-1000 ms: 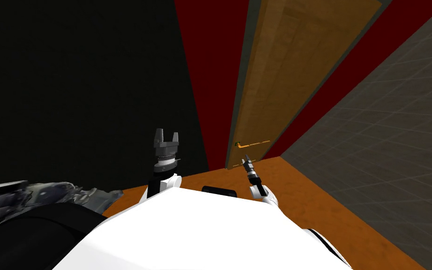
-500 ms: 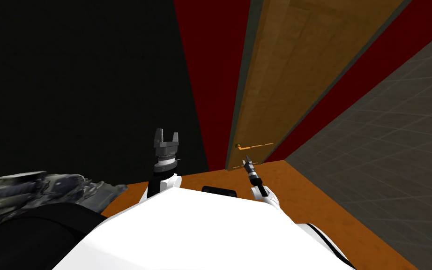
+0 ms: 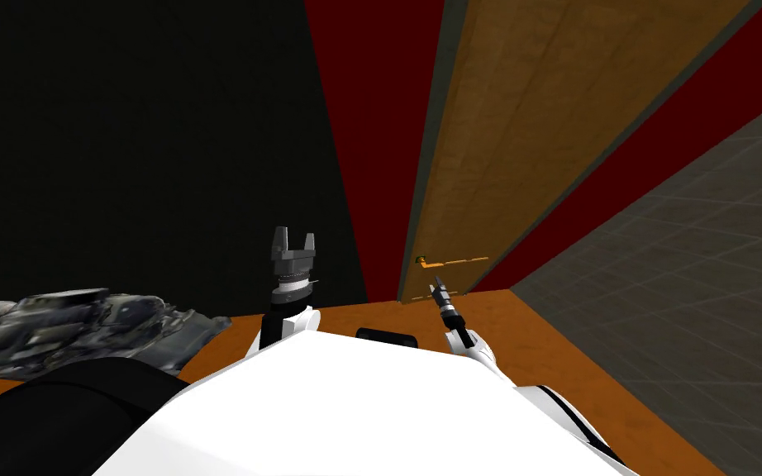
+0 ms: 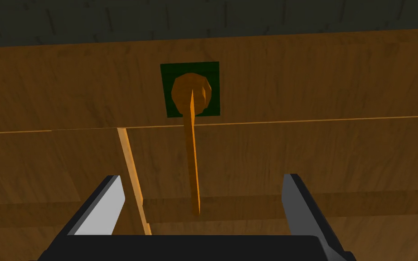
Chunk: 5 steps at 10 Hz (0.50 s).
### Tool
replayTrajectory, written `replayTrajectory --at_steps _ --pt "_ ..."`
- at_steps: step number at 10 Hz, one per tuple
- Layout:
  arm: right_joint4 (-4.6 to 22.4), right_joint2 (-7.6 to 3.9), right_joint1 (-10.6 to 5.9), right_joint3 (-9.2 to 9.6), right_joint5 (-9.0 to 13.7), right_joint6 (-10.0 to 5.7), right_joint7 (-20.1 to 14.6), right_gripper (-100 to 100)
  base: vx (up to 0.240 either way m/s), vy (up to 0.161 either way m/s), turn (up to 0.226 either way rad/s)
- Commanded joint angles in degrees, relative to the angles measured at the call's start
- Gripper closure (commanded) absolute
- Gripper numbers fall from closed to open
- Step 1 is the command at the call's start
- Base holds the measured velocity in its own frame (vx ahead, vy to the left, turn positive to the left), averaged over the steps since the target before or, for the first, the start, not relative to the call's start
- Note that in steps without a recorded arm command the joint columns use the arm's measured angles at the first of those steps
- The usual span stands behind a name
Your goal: Pull the door open
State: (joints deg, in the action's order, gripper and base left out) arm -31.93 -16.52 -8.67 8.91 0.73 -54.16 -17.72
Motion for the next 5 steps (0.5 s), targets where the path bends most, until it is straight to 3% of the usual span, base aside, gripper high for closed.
replayTrajectory --at_steps 1,2,3,5 --pt "1.81 -0.25 -0.65 0.13 0.02 -0.44 -0.17 -100 0.042 -0.087 0.096" --pt "3.43 -0.46 -1.24 0.25 0.04 -0.87 -0.32 -100 0.045 -0.085 0.159" --pt "3.4 -0.2 -1.31 0.16 0.04 -1.08 -0.15 -100 0.021 -0.041 0.037" --pt "3.6 -0.5 -0.49 -1.8 1.29 -1.14 0.51 -100 0.058 -0.004 0.292"
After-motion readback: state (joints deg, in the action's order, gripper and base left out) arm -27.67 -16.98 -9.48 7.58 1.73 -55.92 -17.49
